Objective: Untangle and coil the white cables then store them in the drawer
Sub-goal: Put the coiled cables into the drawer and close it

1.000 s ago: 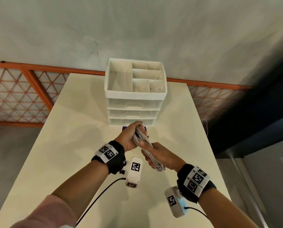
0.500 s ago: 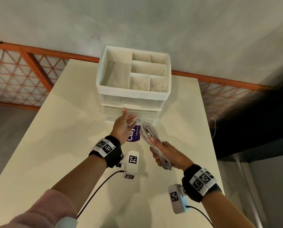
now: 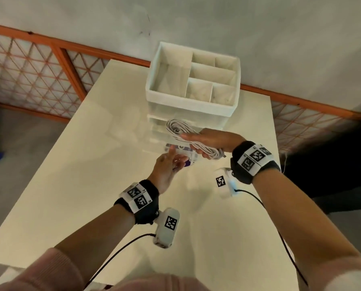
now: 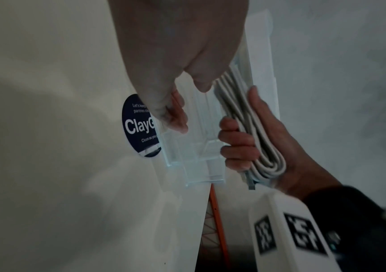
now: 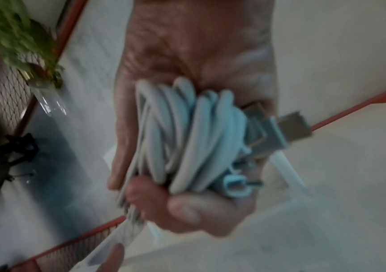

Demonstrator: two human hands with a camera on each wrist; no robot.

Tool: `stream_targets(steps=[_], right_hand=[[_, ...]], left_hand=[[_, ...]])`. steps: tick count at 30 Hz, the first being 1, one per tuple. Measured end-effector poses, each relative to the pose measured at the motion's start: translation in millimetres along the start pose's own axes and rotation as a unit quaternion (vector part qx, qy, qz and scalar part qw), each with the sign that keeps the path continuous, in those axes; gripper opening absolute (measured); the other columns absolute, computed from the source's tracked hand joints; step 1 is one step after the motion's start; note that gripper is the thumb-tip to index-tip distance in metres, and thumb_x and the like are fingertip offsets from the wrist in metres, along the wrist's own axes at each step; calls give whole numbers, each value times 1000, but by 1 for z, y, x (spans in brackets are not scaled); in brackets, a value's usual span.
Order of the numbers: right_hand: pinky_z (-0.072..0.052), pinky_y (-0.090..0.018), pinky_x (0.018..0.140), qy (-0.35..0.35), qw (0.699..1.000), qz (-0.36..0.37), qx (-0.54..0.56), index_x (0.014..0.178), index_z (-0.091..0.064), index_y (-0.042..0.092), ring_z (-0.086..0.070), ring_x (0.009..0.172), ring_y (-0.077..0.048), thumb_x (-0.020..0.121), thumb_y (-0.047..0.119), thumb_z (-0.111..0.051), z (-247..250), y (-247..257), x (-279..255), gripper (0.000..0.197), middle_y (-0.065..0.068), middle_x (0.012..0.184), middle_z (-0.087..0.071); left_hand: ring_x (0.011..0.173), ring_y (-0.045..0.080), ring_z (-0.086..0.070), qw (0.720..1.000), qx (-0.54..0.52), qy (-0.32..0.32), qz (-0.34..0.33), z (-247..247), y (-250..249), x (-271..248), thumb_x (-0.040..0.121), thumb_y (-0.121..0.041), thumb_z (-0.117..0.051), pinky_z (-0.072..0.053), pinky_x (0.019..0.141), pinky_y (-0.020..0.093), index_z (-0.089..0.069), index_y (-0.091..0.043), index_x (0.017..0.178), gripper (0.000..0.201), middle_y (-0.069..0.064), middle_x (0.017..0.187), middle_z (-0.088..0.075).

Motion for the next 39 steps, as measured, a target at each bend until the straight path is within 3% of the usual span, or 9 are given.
stream_targets(steps=[5,8,12,16,20,23,28,32,39], right_hand=[[-44,-18,44,48,994,-97,-5,77,-64,14,-53,41,-7,80,65,-57,5,-6,32,52,5,54,-62],[-46,-24,53,23,992,-120,30,85,-69,13,-56,46,-10,66,72,-65,10,-17,44,63,0,64,-65],[-47,-27,62,-23,994,-104,31,78,-66,12,-59,55,-15,74,71,-59,8,-21,46,60,-3,66,-66],[-51,-35,78,-56,995,-78,-8,76,-68,14,-63,63,-20,73,75,-53,2,-24,49,63,-3,68,-69],[-47,-28,66,-101,994,-36,33,73,-65,13,-60,54,-15,84,58,-57,-1,-24,50,46,-1,61,-65],[-46,-27,66,-172,983,-15,59,86,-68,5,-61,60,-17,87,51,-57,-7,-27,56,48,-5,71,-66],[-45,-30,80,-265,963,-27,-33,109,-64,0,-63,93,-31,90,57,-46,-17,-23,59,62,-17,101,-68],[-42,-44,98,-297,948,-47,-106,133,-48,12,-50,121,-38,89,61,-44,-22,-24,58,65,-17,133,-54],[-6,-50,120,-245,943,-110,-195,150,2,8,-2,147,-37,89,65,-37,-23,-25,62,93,-15,161,-1]], left_hand=[[83,16,-62,1000,-11,2,9,0,-4,-2,98,-36,-42,-54,74,19,-58,-1,96,38,13,89,-64],[84,16,-63,1000,-12,10,13,-3,-3,-1,97,-36,-42,-54,76,19,-57,-1,101,38,13,90,-65],[84,15,-64,1000,-15,21,11,-5,-2,-1,97,-36,-41,-54,75,18,-58,-3,96,37,11,89,-65],[85,15,-65,1000,-16,24,11,-3,1,-2,99,-35,-39,-53,80,22,-54,2,112,42,12,93,-65],[79,11,-67,1000,-15,23,8,-4,0,-2,99,-34,-38,-53,78,20,-57,0,102,39,11,89,-67],[77,11,-68,1000,-18,20,9,-4,-1,-4,99,-33,-40,-54,76,19,-61,-2,95,37,9,82,-71],[69,7,-70,1000,-17,15,9,-7,-4,-6,99,-32,-41,-55,72,16,-63,-3,87,38,3,70,-74],[73,8,-69,1000,-9,15,8,-8,-5,-7,98,-33,-41,-55,74,16,-62,-2,88,38,6,76,-72],[83,14,-65,1000,-12,3,10,-9,-8,-9,98,-32,-41,-53,79,19,-60,-4,90,35,11,87,-66]])
Point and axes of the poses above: each hand's wrist, its own x-axis towards the middle knuckle, its own z-axis out of the back of the hand, y = z × x, the point moved 3 cm from there along x, towards the middle knuckle
